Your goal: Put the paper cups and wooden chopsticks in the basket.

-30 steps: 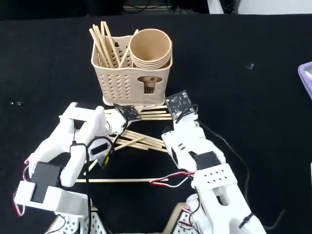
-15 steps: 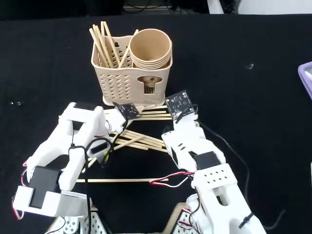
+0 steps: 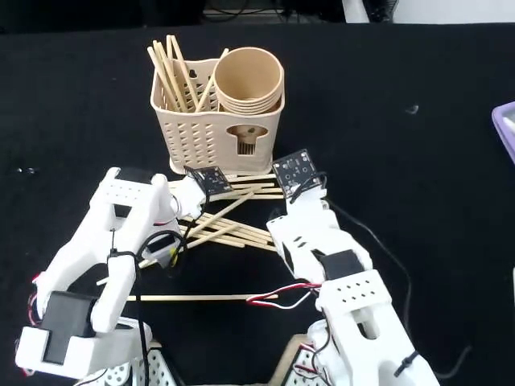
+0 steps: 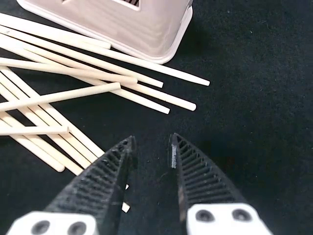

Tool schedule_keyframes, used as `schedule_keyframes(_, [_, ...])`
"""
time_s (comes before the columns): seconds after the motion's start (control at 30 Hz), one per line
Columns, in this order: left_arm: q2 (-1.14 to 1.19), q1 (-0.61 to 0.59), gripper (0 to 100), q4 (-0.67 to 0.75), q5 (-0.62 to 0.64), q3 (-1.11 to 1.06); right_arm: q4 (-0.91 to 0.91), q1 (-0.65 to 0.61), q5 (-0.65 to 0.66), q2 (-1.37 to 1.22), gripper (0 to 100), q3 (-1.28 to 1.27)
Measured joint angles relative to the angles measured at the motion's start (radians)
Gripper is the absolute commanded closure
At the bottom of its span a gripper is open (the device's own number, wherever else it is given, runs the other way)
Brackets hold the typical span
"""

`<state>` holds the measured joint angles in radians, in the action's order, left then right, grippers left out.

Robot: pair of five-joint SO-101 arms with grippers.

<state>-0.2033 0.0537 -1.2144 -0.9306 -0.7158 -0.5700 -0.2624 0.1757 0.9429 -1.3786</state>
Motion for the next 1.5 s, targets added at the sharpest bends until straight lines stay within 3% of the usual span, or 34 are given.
schedule_keyframes(0.5, [0.0, 0.0, 83, 0.114, 0.0, -0.087, 0.0, 0.0, 0.0, 0.0, 88.1, 0.0])
schedule_keyframes(0.63, [0.0, 0.0, 98, 0.114, 0.0, -0.087, 0.0, 0.0, 0.0, 0.0, 88.1, 0.0])
schedule_keyframes(0.73, [-0.012, 0.0, 96, 0.101, 0.0, -0.087, 0.0, 0.0, 0.0, 0.0, 88.1, 0.0])
schedule_keyframes(1.07, [-0.015, 0.0, 97, 0.005, 0.0, -0.087, 0.0, 0.0, 0.0, 0.0, 88.1, 0.0])
schedule_keyframes(1.23, [-0.046, -0.003, 97, -0.123, 0.0, -0.038, 0.0, 0.0, 0.0, 0.0, 88.1, 0.0])
schedule_keyframes(1.5, [-0.296, -0.138, 97, -0.318, -0.115, 0.012, 0.0, 0.055, -0.003, 0.0, 88.5, 0.0])
